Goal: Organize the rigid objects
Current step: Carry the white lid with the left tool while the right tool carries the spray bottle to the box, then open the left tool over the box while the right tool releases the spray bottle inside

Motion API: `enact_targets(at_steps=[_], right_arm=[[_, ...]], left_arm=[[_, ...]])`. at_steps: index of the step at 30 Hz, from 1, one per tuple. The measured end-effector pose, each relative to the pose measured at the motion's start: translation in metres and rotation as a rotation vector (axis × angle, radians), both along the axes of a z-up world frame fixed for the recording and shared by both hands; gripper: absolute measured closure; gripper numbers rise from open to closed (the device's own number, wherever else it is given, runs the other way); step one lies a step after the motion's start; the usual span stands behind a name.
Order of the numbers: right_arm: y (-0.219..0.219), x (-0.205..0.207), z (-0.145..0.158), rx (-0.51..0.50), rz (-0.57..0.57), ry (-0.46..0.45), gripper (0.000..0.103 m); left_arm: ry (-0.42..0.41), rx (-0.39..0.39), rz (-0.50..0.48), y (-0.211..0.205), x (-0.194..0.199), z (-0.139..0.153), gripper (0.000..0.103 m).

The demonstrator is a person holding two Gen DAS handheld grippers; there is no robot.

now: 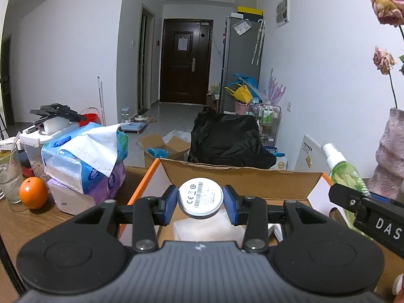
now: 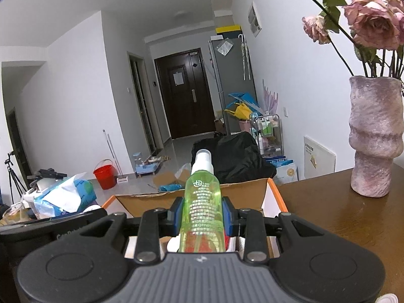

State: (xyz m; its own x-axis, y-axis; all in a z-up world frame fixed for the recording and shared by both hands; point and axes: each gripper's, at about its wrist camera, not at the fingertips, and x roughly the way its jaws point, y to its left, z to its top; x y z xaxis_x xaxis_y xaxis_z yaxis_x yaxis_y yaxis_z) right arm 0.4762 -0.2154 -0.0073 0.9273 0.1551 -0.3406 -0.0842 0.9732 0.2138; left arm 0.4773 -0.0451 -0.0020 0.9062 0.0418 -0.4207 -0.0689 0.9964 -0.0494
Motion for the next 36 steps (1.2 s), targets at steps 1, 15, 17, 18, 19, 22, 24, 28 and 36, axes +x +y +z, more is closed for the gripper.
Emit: enact_targets(at_steps=[1,15,17,18,19,22,24,28,36], right_arm=[[0.000,0.002,0.000,-0.002,0.002,0.003,0.073],[-0.001,0.031,-0.006,-0.048,0.023,0.085,0.073],[0.000,0.033,-0.007,-0.052,0.024,0.105,0.073],[0.000,0.034,-0.008,-0.053,0.026,0.116,0.073],[-0.001,0.036,-0.008,-0.052,0.025,0.129,0.073],[-0.002,0.035,-0.007,-0.067,0.010,0.127,0.058],[-0.004,0.034,-0.005,-0.067,-0.006,0.119,0.034],[-0.006,0.033,-0.005,-0.072,-0.032,0.112,0.014],[-0.007,0.028,-0.004,-0.082,-0.037,0.096,0.000]], left_arm=[[0.004,0.003,0.001,-0.001,0.003,-0.001,0.062],[0.039,0.045,0.010,-0.003,0.027,-0.015,0.062],[0.059,0.040,0.011,-0.001,0.030,-0.017,0.057],[0.065,0.036,0.006,0.001,0.031,-0.017,0.051],[0.067,0.033,0.005,0.002,0.031,-0.018,0.033],[0.052,0.054,0.037,0.002,0.029,-0.018,0.006],[0.044,0.066,0.044,0.002,0.027,-0.017,0.000],[0.043,0.072,0.056,0.002,0.026,-0.016,0.000],[0.049,0.067,0.061,0.004,0.025,-0.016,0.000]])
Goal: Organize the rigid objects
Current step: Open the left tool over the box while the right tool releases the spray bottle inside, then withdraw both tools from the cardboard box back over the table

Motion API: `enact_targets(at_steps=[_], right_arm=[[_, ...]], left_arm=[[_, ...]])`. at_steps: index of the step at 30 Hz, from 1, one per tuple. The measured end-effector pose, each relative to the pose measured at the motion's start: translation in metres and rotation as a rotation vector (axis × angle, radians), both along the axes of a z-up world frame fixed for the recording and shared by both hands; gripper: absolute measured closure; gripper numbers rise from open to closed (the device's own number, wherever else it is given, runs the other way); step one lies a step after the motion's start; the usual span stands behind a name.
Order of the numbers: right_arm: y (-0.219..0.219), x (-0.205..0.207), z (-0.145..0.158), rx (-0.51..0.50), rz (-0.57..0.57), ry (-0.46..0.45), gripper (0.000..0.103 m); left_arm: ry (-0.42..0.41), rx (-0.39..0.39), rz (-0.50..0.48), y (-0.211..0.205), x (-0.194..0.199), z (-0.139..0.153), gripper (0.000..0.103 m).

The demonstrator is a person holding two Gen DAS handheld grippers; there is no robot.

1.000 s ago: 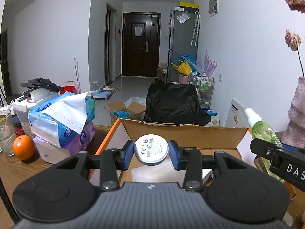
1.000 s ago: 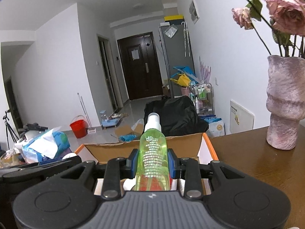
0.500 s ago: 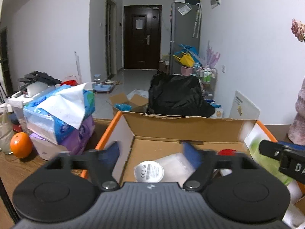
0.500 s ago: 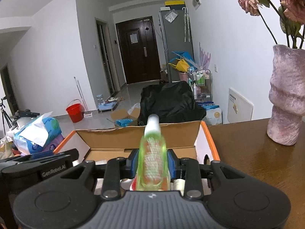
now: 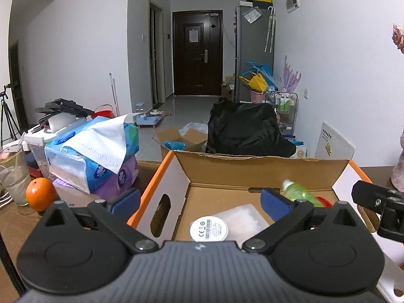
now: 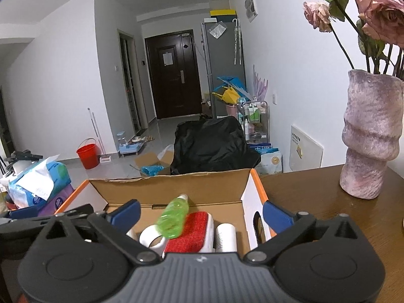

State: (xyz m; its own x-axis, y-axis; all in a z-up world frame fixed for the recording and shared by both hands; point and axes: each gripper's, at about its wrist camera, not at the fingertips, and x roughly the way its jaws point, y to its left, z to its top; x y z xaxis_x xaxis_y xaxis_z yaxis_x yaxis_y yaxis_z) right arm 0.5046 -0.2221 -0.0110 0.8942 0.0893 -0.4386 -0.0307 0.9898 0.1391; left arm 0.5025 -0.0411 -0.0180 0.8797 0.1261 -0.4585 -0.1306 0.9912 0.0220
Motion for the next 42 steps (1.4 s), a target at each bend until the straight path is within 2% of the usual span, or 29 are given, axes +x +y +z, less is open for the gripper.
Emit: enact_targets(at_steps=[15,42], right_arm=[[-0.004,-0.021,0.006,-0.046,-0.011,-0.035,0.000],[-0.028,-0.107,0.001,-0.130,-0.034,-0.087,0.000]], left_arm=[[-0.002,-0.010,-0.002,0.005,-0.017,0.005,0.000],[-0.012,0.004,-0.030,-0.003,-0.097,0.003,0.000]])
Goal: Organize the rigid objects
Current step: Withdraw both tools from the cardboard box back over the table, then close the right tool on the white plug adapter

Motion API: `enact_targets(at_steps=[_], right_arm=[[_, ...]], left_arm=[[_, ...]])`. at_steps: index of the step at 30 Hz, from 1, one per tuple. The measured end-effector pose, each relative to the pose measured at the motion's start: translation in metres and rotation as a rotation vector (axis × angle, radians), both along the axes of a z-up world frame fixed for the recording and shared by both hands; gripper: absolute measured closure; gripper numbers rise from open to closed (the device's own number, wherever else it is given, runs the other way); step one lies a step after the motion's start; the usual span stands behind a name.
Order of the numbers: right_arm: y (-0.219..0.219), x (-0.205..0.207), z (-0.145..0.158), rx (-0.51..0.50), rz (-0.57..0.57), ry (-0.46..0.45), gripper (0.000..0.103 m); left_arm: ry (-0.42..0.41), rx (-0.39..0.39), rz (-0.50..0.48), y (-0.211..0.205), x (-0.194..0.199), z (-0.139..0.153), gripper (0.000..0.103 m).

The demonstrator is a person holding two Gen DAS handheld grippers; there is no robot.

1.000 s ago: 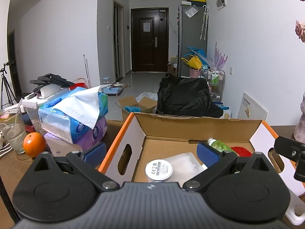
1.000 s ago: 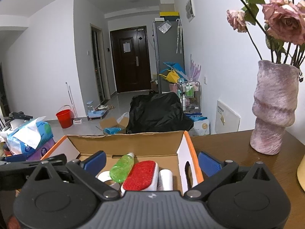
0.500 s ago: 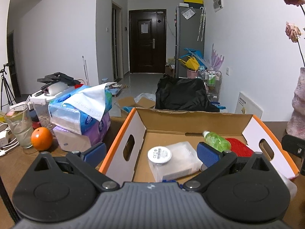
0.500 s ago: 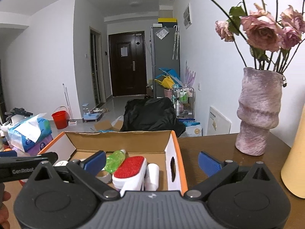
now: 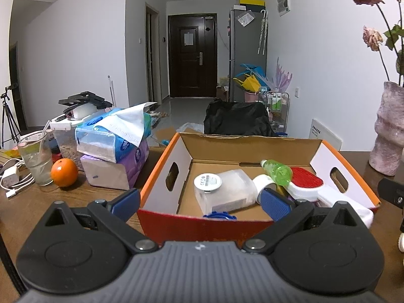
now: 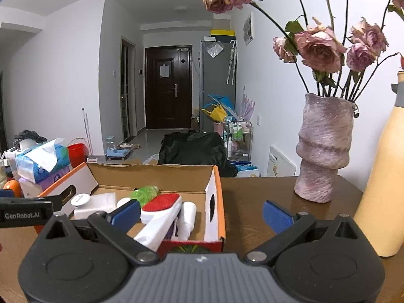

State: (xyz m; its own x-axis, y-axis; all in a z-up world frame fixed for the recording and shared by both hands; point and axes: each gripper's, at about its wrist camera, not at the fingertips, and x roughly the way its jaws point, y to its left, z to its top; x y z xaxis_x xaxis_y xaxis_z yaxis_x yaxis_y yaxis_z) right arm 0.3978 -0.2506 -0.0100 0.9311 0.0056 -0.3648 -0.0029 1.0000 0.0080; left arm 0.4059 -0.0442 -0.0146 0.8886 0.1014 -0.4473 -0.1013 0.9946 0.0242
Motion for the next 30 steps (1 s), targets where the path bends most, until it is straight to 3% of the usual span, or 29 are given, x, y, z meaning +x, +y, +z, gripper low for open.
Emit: enact_targets(at_steps=[14,30], right_arm=[[-0.023,-0.049,-0.007,-0.031,0.004,0.000,0.000],[-0.063,-0.099,-0.047,-0.073,-0.020,0.096,0.000]], left_arm=[[0.001,0.000,-0.025,-0.015,-0.046,-0.009,0.000],[0.044,0.016,-0.075,-0.046,-0.084,-0.025,0.000]])
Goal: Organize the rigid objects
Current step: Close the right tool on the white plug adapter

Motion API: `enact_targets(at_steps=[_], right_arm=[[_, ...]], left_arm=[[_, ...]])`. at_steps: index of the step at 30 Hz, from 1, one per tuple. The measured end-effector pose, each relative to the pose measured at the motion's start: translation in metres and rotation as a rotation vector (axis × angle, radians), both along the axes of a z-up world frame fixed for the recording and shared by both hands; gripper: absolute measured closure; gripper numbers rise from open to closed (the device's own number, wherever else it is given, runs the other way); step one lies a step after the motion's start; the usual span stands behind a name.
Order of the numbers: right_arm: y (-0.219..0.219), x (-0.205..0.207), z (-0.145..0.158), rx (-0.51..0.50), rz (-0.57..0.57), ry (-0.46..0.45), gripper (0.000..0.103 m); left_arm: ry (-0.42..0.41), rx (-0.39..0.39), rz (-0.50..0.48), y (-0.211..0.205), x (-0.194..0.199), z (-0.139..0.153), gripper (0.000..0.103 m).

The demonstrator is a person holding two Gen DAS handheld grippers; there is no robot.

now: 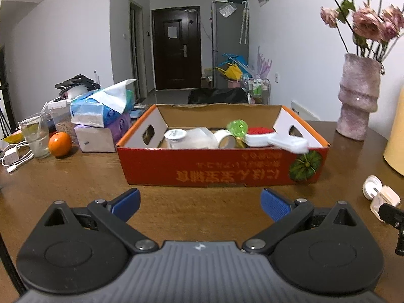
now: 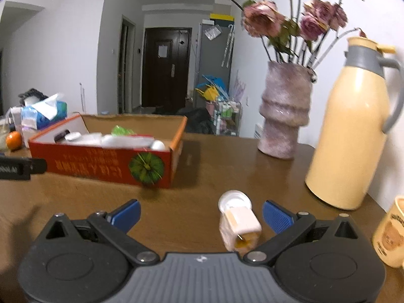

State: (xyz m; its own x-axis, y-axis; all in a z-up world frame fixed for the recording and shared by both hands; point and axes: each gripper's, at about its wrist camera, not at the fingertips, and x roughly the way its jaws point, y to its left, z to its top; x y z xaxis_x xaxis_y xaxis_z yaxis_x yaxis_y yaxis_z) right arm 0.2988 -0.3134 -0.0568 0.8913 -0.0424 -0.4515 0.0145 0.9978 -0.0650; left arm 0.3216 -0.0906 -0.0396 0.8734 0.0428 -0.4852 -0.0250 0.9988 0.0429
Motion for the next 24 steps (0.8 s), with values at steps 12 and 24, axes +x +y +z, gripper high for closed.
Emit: enact_targets(at_steps=[12,24], right_arm=[[-0.028,-0.003,-0.015,-0.010,-0.060,0.009,0.002],[-0.043,0.054,-0.037,0.045,-0.022,0.150,0.067]], left_arm=[[0.024,0.018,-0.050,-0.027,-0.013,-0.010,0.000],[0.046,0.009,-0.052,-0.031,-0.007,-0.015,0.000]])
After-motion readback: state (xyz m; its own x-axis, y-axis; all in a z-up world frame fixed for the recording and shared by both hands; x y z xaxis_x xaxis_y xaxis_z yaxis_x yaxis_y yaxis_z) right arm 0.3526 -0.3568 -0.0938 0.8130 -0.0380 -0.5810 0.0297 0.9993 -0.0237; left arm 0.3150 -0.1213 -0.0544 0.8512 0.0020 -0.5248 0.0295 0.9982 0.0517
